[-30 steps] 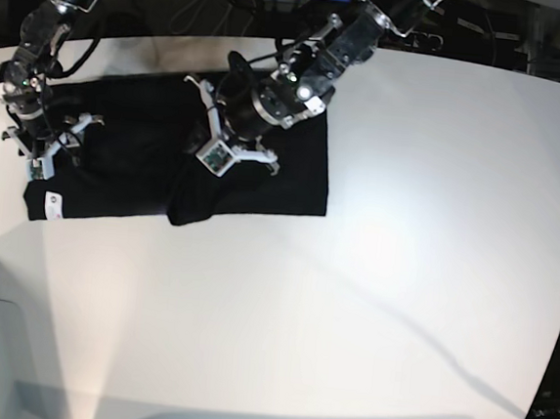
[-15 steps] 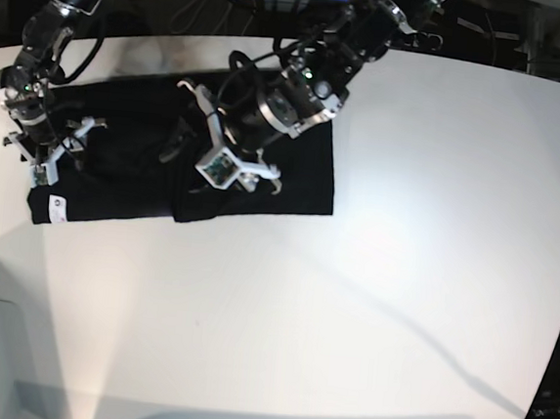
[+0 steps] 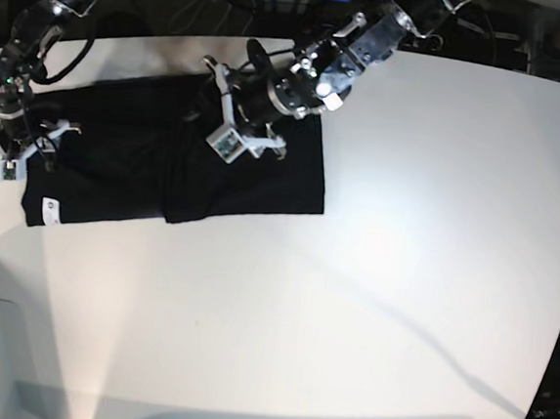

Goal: Fold the T-shirt properly

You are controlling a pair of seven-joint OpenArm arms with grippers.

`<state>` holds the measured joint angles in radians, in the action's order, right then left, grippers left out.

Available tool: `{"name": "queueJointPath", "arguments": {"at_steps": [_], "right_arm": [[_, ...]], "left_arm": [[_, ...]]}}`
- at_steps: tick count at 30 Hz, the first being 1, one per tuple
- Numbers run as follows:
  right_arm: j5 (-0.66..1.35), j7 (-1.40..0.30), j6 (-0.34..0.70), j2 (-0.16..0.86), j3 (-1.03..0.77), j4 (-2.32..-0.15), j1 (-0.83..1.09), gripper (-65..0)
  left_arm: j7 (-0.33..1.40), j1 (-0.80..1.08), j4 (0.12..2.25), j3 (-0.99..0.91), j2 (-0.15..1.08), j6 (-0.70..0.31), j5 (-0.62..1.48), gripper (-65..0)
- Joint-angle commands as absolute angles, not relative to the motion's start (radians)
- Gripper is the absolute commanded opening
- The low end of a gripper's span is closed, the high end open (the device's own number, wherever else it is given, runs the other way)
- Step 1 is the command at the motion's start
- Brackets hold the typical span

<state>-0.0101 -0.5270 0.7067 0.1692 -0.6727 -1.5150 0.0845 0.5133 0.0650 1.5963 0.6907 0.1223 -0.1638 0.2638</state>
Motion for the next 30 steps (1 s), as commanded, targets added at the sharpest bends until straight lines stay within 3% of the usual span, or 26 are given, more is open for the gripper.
{"name": "queueJointPath", "arguments": {"at_steps": [1, 7, 12, 18, 23, 30], "right_arm": [[0.005, -0.507, 0.698, 0.183, -0.676, -1.535, 0.082, -32.5], [0.005, -0.507, 0.698, 0.176, -0.680, -1.540, 0.084, -32.5], [0.001, -0.507, 0.698, 0.183, -0.691, -1.593, 0.077, -32.5], [0.001, -0.507, 0.698, 0.193, -0.757, -1.543, 0.035, -32.4], [0.001, -0.507, 0.698, 0.217, -0.760, -1.414, 0.004, -32.4], [0.001, -0.506, 0.698, 0.234, -0.757, -1.296, -0.025, -32.4]], "left_arm": [[0.496, 0.036, 1.587, 0.723, 0.113, -0.168, 0.275, -31.1], [0.495, -0.062, 1.512, 0.881, 0.054, -0.162, 0.288, -31.1], [0.495, -0.071, 1.547, 0.874, 0.059, -0.159, 0.291, -31.1], [0.495, 0.028, 1.670, 0.644, 0.165, -0.159, 0.292, -31.1], [0.501, 0.117, 1.687, 0.417, 0.183, -0.165, 0.292, -31.1], [0.496, 0.127, 1.572, 0.340, 0.179, -0.159, 0.285, -31.1]]}}
